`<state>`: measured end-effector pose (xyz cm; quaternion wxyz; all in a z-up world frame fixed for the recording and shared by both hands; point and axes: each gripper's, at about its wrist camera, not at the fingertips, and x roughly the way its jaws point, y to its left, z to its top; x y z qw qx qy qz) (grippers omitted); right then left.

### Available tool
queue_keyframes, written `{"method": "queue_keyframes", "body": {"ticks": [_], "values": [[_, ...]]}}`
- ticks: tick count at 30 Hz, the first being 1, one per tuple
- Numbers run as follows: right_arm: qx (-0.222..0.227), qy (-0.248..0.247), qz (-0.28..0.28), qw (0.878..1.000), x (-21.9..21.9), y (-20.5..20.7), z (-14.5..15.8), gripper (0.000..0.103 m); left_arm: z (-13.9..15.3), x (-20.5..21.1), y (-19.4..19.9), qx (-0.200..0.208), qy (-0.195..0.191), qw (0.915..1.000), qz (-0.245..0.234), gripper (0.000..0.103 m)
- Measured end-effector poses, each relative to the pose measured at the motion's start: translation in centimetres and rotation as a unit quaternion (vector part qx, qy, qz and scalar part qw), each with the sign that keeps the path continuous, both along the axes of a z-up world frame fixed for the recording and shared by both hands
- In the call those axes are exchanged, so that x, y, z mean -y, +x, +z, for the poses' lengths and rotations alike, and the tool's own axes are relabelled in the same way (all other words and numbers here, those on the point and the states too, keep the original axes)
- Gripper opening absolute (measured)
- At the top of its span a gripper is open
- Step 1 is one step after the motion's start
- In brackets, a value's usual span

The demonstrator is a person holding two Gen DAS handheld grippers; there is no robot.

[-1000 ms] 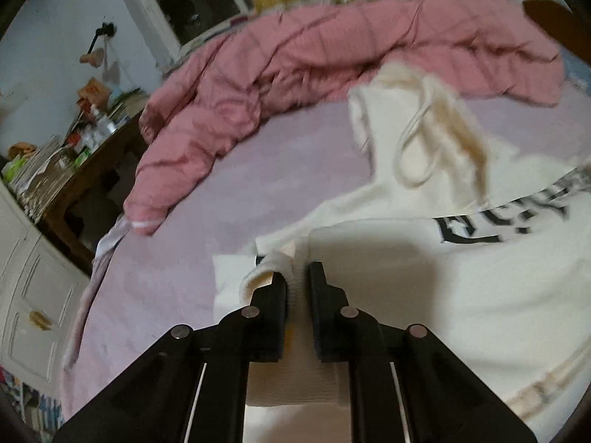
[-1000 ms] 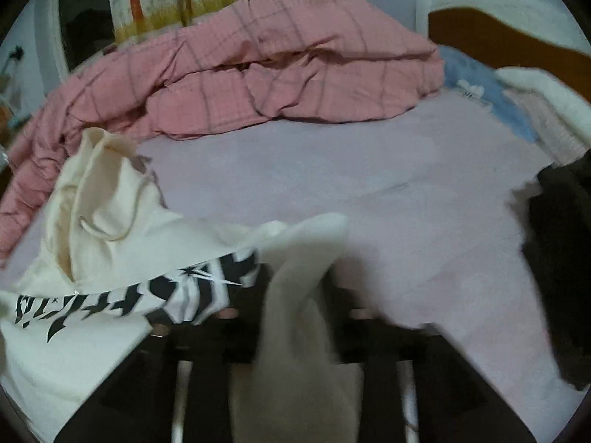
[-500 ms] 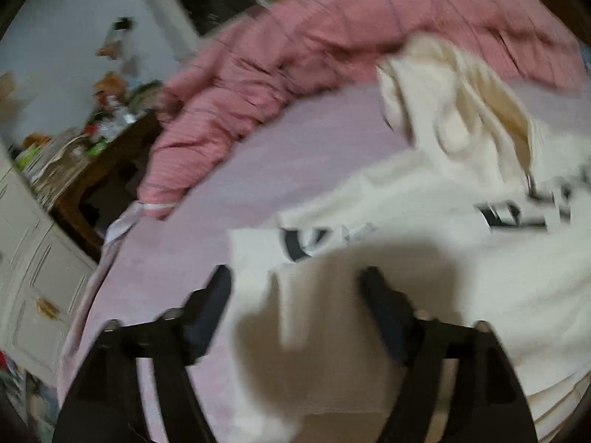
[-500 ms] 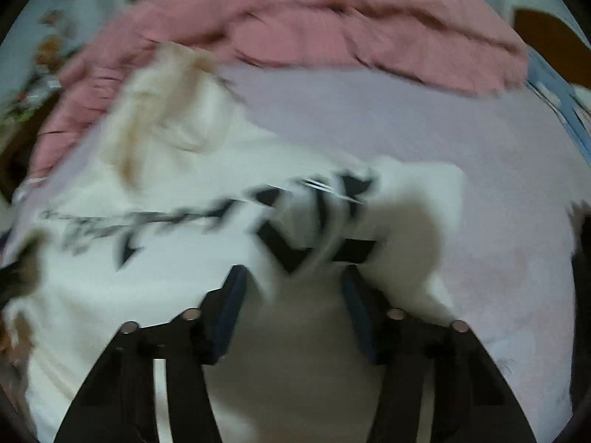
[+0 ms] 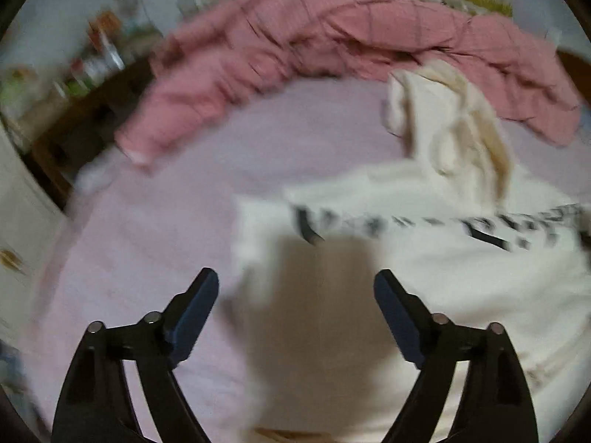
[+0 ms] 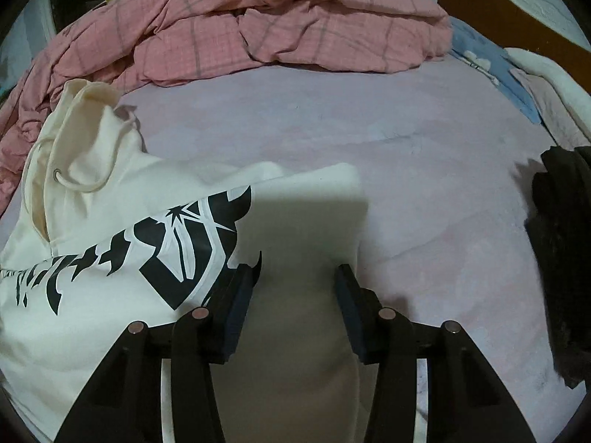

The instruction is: Fold large clothes

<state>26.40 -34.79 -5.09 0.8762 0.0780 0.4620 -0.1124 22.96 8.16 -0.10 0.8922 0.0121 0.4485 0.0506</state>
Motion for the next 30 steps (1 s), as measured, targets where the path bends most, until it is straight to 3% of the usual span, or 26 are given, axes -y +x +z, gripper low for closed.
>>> {"method": "queue_keyframes", "body": {"ticks": [3, 5, 6, 8, 10, 11, 12, 14, 16, 17, 19, 21, 23, 24, 30], "values": [[0.009, -0.003, -0.005, 1.000, -0.1, -0.6, 0.7, 0.047, -1.5, -1.8, -0.8, -0.029, -0.117, 0.9927, 0.011, 0.064], [0.025, -0.005, -0.004, 1.000, -0.1, -1.0, 1.4, 0.049, -2.5, -3.4, -1.2, -0.043, -0.204, 0.9773, 0.036, 0.047], [0.044, 0.005, -0.002, 0.999, -0.1, -1.5, 2.2, 0.049, -3.0, -4.1, -1.2, -0.048, -0.240, 0.9687, 0.042, 0.044], [0.066, 0.038, 0.009, 0.997, 0.1, -2.1, 3.1, 0.050, -3.8, -4.3, -0.9, -0.060, -0.261, 0.9628, 0.038, 0.037], [0.075, 0.073, 0.032, 0.994, -0.1, -2.3, 3.5, 0.050, -4.3, -3.7, -0.6, -0.072, -0.239, 0.9677, 0.037, 0.031], [0.078, 0.085, 0.042, 0.992, -0.2, -2.4, 3.6, 0.050, -4.5, -3.6, -0.5, -0.071, -0.234, 0.9688, 0.040, 0.015], [0.083, 0.104, 0.065, 0.989, -0.6, -2.4, 3.6, 0.050, -4.4, -3.7, -0.6, -0.068, -0.232, 0.9693, 0.045, 0.007], [0.076, 0.144, 0.115, 0.980, -1.7, -1.9, 3.1, 0.053, -3.3, -3.9, -1.2, -0.039, -0.231, 0.9711, 0.048, 0.004], [0.044, 0.173, 0.154, 0.972, -3.2, -1.1, 1.8, 0.053, -0.9, -3.4, -2.2, 0.001, -0.188, 0.9815, 0.036, 0.003], [0.037, 0.166, 0.155, 0.973, -3.7, -1.1, 1.6, 0.053, 0.3, -3.0, -2.5, 0.016, -0.168, 0.9852, 0.029, 0.003], [0.034, 0.103, 0.163, 0.981, -5.6, -1.2, 1.7, 0.053, 2.0, -2.1, -2.8, 0.027, -0.138, 0.9900, 0.019, 0.003], [0.026, 0.070, 0.172, 0.982, -6.6, -1.2, 1.5, 0.053, 3.0, -0.8, -2.7, 0.029, -0.078, 0.9965, 0.011, 0.003], [0.010, 0.041, 0.173, 0.984, -7.1, -0.8, 0.9, 0.053, 2.7, 0.7, -2.5, 0.019, -0.012, 0.9997, 0.001, 0.004], [0.003, 0.029, 0.174, 0.984, -7.3, -0.7, 0.7, 0.053, 2.2, 0.7, -2.1, 0.008, 0.001, 1.0000, 0.000, 0.004], [-0.006, 0.032, 0.173, 0.984, -6.8, -0.6, 0.6, 0.055, -2.4, -1.1, -1.3, -0.038, -0.016, 0.9989, 0.025, 0.004]]}}
